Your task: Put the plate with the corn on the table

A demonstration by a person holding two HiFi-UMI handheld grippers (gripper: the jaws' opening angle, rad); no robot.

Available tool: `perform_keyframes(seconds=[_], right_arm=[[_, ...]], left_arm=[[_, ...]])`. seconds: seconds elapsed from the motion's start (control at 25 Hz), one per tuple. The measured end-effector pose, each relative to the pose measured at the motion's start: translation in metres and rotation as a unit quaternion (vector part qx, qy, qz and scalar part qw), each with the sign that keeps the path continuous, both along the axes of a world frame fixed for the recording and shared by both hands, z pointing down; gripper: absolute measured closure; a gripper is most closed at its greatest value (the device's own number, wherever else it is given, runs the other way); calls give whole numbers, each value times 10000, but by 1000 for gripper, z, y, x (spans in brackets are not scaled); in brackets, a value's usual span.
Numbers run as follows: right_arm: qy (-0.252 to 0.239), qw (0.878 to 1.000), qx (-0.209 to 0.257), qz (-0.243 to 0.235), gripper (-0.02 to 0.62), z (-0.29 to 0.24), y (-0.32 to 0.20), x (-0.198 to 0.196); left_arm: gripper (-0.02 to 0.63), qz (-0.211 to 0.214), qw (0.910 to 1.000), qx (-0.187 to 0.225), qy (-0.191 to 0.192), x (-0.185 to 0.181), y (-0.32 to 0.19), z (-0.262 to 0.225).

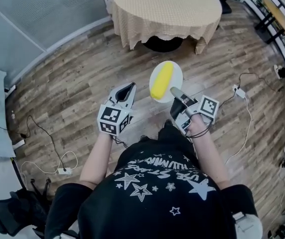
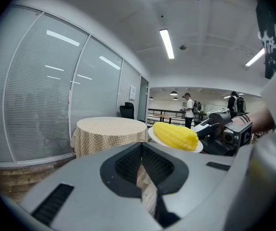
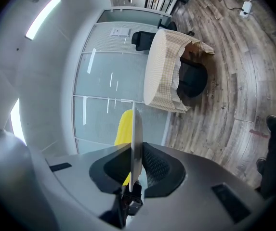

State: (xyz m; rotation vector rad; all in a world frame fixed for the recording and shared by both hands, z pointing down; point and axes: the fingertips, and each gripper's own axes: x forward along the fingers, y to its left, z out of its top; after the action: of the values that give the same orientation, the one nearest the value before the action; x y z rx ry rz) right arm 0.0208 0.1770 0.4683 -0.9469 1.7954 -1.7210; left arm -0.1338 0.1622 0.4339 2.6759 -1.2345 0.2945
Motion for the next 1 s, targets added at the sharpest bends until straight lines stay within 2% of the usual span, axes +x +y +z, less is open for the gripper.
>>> perform_keyframes(seconds=[0.28, 0.8, 1.0], right_arm=[[-35, 10000, -49, -67, 546, 8, -10, 9], [-105, 9993, 120, -330, 546, 13, -108, 29], [-90, 9990, 101, -437, 546, 9, -157, 51]], left_arm=[[598, -87, 10000, -5, -36, -1, -12, 2], [598, -525, 9985, -30, -126, 9, -86, 5], [598, -638, 9979, -55, -129, 30, -131, 1]])
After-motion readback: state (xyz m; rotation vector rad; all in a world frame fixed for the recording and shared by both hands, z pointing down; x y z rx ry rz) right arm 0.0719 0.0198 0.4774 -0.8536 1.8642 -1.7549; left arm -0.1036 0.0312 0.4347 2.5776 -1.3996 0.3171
